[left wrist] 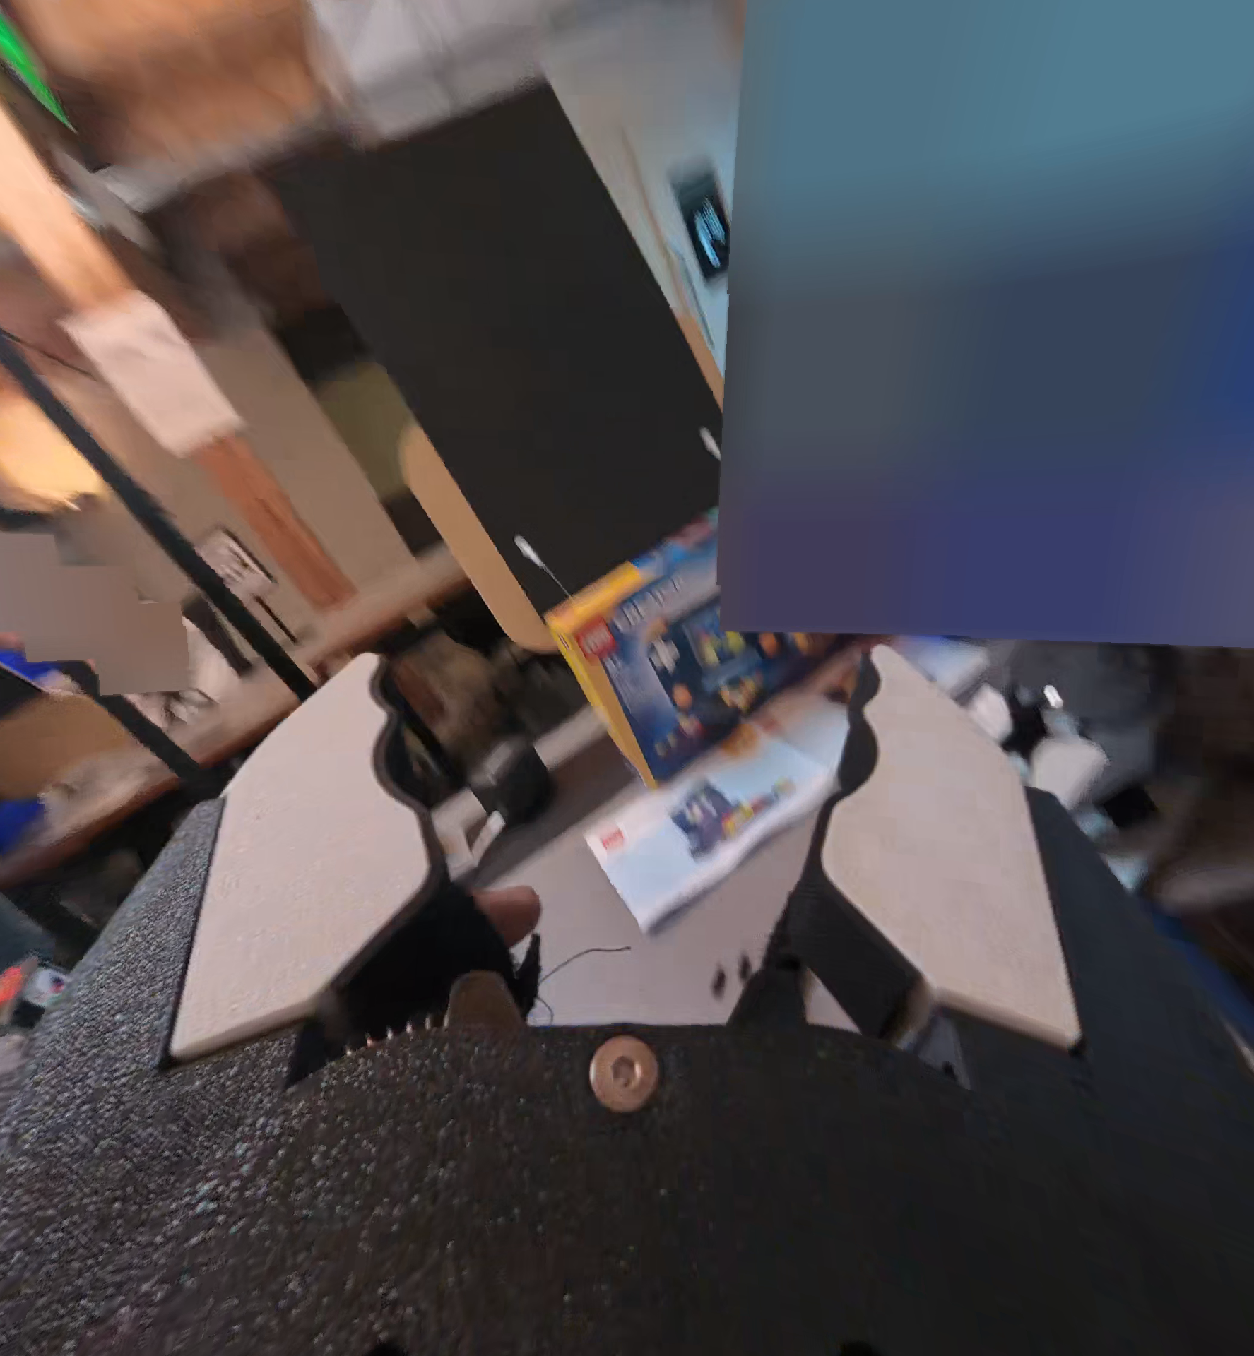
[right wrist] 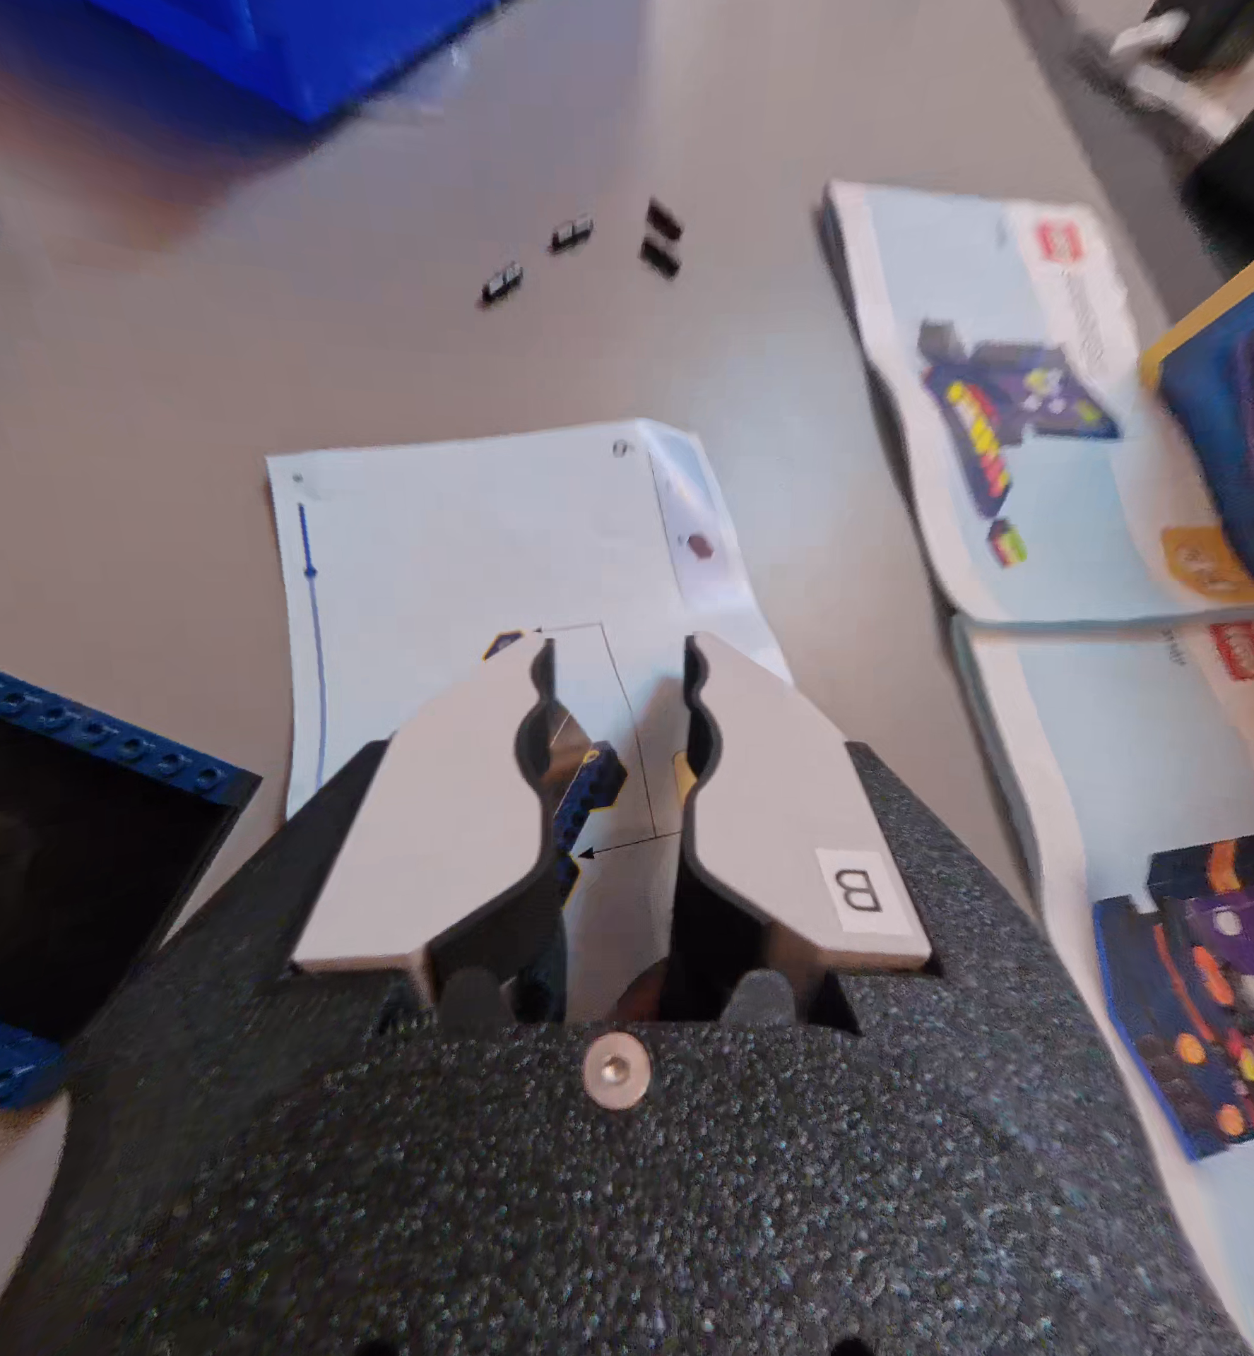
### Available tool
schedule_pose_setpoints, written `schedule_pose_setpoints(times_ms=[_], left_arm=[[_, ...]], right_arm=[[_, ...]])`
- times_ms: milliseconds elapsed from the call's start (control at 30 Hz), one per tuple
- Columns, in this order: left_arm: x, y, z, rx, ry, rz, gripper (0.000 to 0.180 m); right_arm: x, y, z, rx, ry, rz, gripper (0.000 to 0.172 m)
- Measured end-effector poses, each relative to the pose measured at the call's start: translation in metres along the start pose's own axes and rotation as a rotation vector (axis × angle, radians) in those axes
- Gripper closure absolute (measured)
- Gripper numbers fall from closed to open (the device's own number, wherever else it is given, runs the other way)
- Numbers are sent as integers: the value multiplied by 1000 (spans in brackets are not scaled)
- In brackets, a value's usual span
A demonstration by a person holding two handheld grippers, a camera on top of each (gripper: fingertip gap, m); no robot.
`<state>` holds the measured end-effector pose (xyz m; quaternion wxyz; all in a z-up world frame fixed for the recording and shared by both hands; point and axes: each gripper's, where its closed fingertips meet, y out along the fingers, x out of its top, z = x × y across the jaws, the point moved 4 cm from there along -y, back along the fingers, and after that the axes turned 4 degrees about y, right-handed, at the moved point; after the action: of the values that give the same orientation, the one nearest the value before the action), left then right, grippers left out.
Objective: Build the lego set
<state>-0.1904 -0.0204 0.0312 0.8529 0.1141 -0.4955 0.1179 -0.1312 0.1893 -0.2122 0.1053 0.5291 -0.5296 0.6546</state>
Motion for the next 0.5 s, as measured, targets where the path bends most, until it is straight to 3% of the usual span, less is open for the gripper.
schedule_pose_setpoints(times_ms=[67, 167, 300, 400, 500], left_arm=[[26, -7, 8, 111, -26, -162, 63], [66, -11, 26, 147, -97, -304, 68], [94, 5, 21, -108, -147, -301, 97], [78, 33, 1, -206, -185, -294, 123], [10, 71, -66, -419, -354, -203, 122]], right_arm=[[20, -17, -6, -39, 10, -97, 125], [67, -63, -17, -124, 33, -276, 101], [120, -131, -25, -254, 112, -437, 80], [124, -155, -21, -324, 232, -454, 81], [94, -136, -1, -290, 355, -474, 90]])
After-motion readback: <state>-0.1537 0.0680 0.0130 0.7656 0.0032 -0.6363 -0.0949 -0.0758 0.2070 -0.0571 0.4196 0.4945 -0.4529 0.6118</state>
